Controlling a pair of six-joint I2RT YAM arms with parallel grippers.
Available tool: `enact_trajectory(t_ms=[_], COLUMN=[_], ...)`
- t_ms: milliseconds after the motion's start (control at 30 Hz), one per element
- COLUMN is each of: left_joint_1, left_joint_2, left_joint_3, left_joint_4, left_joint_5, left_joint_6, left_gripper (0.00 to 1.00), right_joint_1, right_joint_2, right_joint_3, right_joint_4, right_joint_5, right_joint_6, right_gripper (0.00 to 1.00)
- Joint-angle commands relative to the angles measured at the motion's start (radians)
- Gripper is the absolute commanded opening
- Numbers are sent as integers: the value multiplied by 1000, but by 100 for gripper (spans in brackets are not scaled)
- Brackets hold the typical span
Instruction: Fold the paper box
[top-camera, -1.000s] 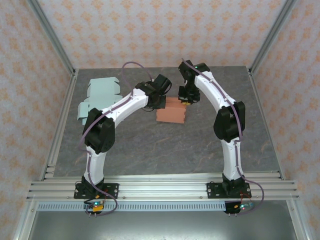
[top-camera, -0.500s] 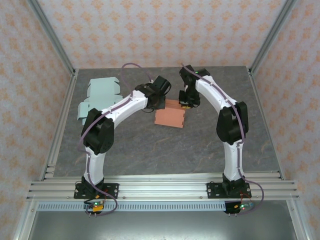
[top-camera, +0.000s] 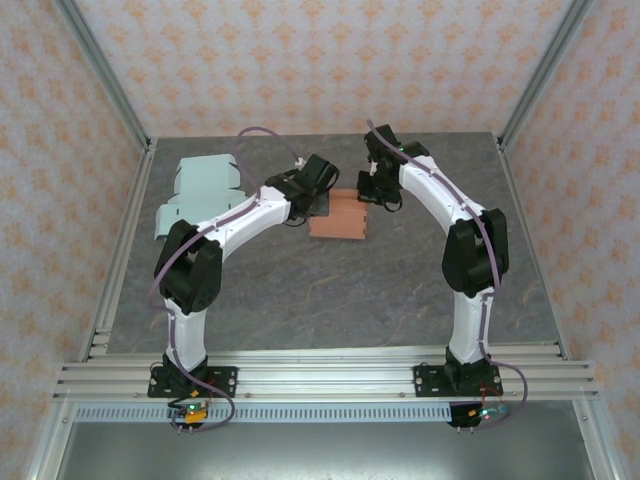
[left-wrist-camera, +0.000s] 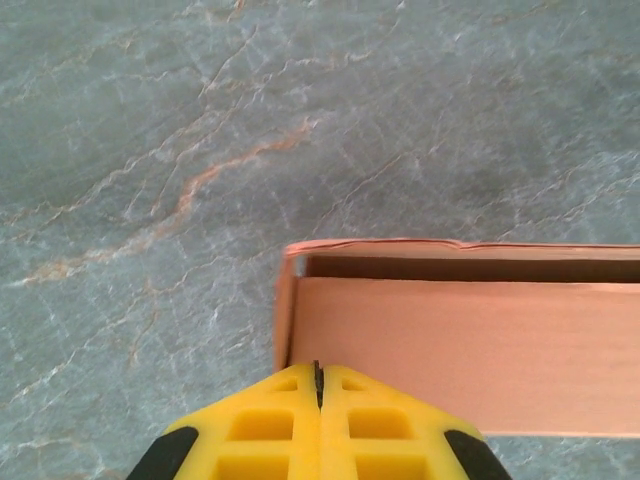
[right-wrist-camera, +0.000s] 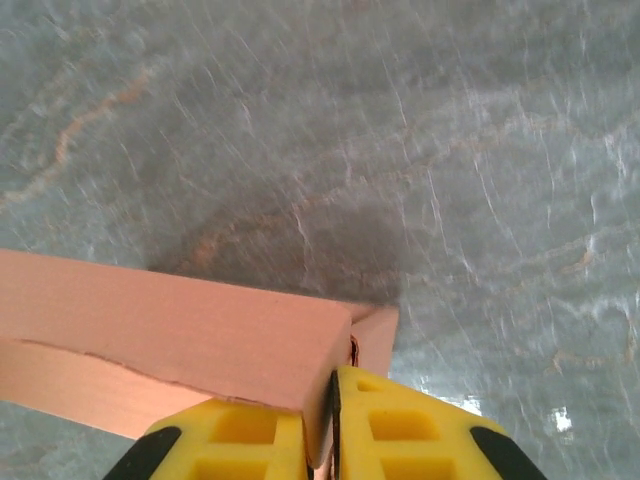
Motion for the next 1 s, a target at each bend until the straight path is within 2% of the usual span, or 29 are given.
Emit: enact_trajectory(t_ms=[0,200,367,500,667,800,867,967], left_joint_1=[-13,-13,-11,18,120,184,203,226], left_joint_2=[-39,-32,-39,-109,-187,-227,-236,-223], left_joint_3=[-17,-59,-134,-174,-227,-231,-232,-231], left_joint_4=[103,211,275,299,323,313,313,333], left_joint_5=[-71,-140,-120,-42,102,174,189,217], left_joint_6=[-6,5,-5,-5,-57,-58,-57,-50], left_gripper=[5,3,5,13,20,28,40,50], right_joint_1=[3,4,2,3,4,4,3,2], right_joint_2=[-41,-55,-93,-78,-75,-60,-52,-40], right_joint_3=[9,-64,-186,-175,-170,-145,-125,-101], right_joint_4=[118,246,360,338,328,307,289,267], right_joint_5=[35,86,122,137,136,123,116,103], right_joint_6=[-38,-60,-70,-80,-86,-92,-101,-126], right_gripper=[14,14,13,13,14,13,13,13])
